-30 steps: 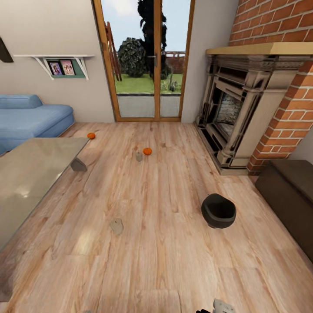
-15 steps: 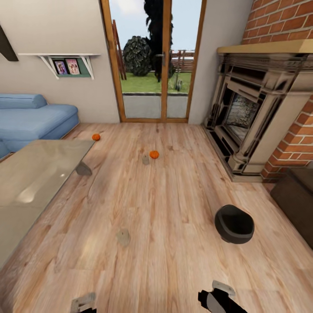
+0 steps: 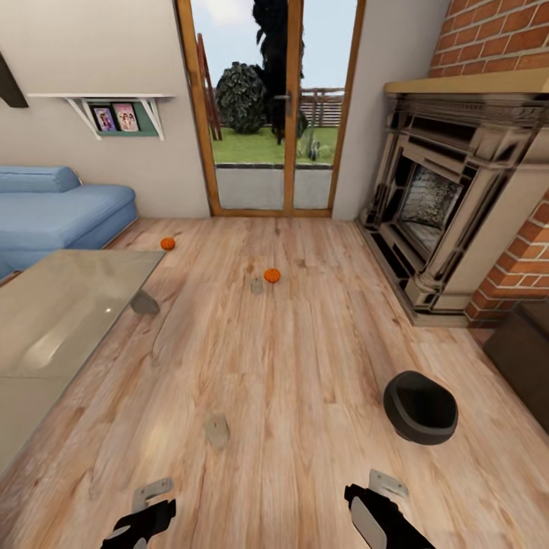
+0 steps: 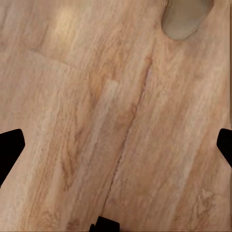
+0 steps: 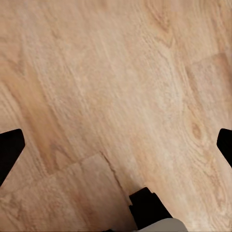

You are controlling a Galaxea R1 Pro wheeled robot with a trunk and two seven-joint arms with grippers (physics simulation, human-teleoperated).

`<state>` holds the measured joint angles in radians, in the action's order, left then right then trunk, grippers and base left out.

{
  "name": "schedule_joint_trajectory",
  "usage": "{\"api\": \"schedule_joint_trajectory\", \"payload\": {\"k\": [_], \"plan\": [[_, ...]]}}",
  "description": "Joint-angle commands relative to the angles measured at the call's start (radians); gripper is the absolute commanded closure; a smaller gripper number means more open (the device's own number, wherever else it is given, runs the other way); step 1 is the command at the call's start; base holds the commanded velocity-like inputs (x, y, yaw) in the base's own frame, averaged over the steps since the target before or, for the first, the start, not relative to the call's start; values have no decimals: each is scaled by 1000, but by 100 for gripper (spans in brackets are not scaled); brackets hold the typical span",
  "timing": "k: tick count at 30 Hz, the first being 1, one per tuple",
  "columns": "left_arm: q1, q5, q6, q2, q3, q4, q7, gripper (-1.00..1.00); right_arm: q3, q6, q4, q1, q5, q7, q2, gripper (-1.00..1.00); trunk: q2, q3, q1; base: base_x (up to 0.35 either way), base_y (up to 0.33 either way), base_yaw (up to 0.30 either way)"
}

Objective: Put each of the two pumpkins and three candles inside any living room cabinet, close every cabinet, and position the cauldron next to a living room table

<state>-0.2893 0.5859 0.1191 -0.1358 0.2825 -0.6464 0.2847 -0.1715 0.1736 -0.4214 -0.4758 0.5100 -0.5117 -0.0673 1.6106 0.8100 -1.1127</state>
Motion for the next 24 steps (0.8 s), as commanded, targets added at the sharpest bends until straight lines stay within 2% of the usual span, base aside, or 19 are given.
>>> {"api": "schedule_joint_trajectory", "payload": {"k": [1, 8, 14, 20, 22, 24], "plan": [[-1, 7, -3, -1, 8, -2, 10, -100, -8, 0, -1, -1, 5, -8, 1, -100, 0, 1, 0, 295, 18, 0], [-1, 5, -19, 1, 9, -2, 8, -100, -9, -78, 42, -3, 5, -8, -7, -100, 0, 1, 0, 128, 5, 0], [-1, 2, -19, 2, 11, -2, 9, -100, -9, -90, 55, -3, 5, -5, -10, -100, 0, 1, 0, 254, -14, 0], [-1, -29, -19, 2, 11, -2, 9, -100, -12, -91, 56, -3, 5, -3, -11, -100, 0, 1, 0, 278, -105, 0], [-1, -30, -19, 2, 11, -2, 10, -100, -21, -91, 56, -3, 5, -2, -11, -100, 0, 1, 0, 325, 47, 0], [-1, -32, -19, 2, 11, -2, 10, -100, -50, -91, 56, -3, 6, -2, -10, -100, 0, 1, 0, 333, -26, 0]]}}
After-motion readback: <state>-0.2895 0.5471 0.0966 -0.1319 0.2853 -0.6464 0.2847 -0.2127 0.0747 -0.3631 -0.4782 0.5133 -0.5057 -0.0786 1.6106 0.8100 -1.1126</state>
